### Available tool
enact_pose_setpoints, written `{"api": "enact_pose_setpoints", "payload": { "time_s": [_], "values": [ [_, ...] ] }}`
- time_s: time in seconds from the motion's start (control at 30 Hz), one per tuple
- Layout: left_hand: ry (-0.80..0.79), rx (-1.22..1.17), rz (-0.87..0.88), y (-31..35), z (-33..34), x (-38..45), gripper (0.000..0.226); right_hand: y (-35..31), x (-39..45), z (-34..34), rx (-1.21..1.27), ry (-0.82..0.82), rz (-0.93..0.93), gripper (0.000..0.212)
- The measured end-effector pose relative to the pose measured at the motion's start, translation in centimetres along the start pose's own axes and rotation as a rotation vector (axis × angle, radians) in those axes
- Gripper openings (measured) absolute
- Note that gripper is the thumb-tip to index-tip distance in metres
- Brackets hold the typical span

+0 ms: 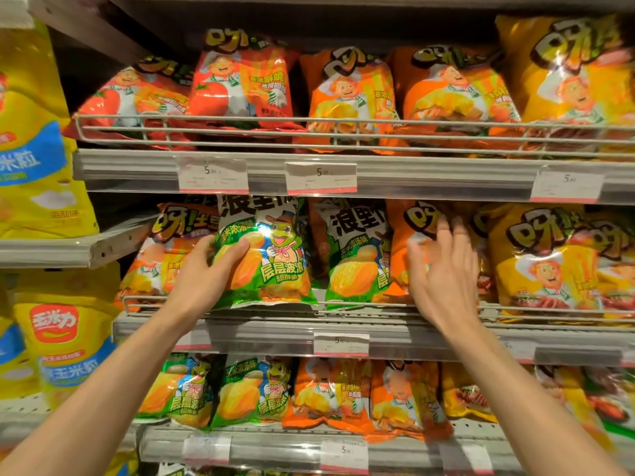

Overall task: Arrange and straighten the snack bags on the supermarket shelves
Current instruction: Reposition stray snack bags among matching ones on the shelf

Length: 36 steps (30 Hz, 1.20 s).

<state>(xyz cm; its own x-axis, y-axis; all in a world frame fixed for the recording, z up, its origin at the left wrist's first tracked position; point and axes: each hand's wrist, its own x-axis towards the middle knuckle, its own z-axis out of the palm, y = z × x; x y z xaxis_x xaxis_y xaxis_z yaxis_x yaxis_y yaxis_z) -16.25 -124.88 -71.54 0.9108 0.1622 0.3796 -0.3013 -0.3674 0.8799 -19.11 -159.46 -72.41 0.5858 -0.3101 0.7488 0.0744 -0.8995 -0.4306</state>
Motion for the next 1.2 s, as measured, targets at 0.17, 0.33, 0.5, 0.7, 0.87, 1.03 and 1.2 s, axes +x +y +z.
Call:
{"api": "enact_pose_setpoints", "payload": {
  "time_s": [0.17,0.33,0.5,0.7,0.87,1.03,1.2],
  "values": [
    [0.011,0.085,-0.003,0.1,0.6,0.9,0.105,1.3,1.1,0.7,-0.196,-0.119,-0.074,0.069],
    [0.02,0.165,0.065,0.8,1.4,1.8,0.077,2.0,1.5,0.5,-0.364,-0.189,-0.091,0.065],
    [0.037,0.388,0.057,-0.3,2.2,2.5,0.055,-1.4,0.8,0.4,-0.235,-0.115,-0.186,0.056],
    [0.155,0.416,0.24,-1.2,2.7,1.2,0.06,-6.0,0.4,3.0,-0.118,-0.346,-0.116,0.083],
    [0.156,0.38,0.248,-1.5,2.5,0.8,0.059,-7.1,0.2,4.4,-0.061,-0.336,-0.033,0.084],
    [0.141,0.429,0.226,-1.4,2.7,0.4,0.063,-6.8,1.3,3.9,0.177,-0.232,0.144,0.056],
    [0.216,0.384,0.291,-1.9,2.8,0.5,0.063,-6.6,1.6,3.7,0.345,-0.148,0.266,0.045]
  ]
}}
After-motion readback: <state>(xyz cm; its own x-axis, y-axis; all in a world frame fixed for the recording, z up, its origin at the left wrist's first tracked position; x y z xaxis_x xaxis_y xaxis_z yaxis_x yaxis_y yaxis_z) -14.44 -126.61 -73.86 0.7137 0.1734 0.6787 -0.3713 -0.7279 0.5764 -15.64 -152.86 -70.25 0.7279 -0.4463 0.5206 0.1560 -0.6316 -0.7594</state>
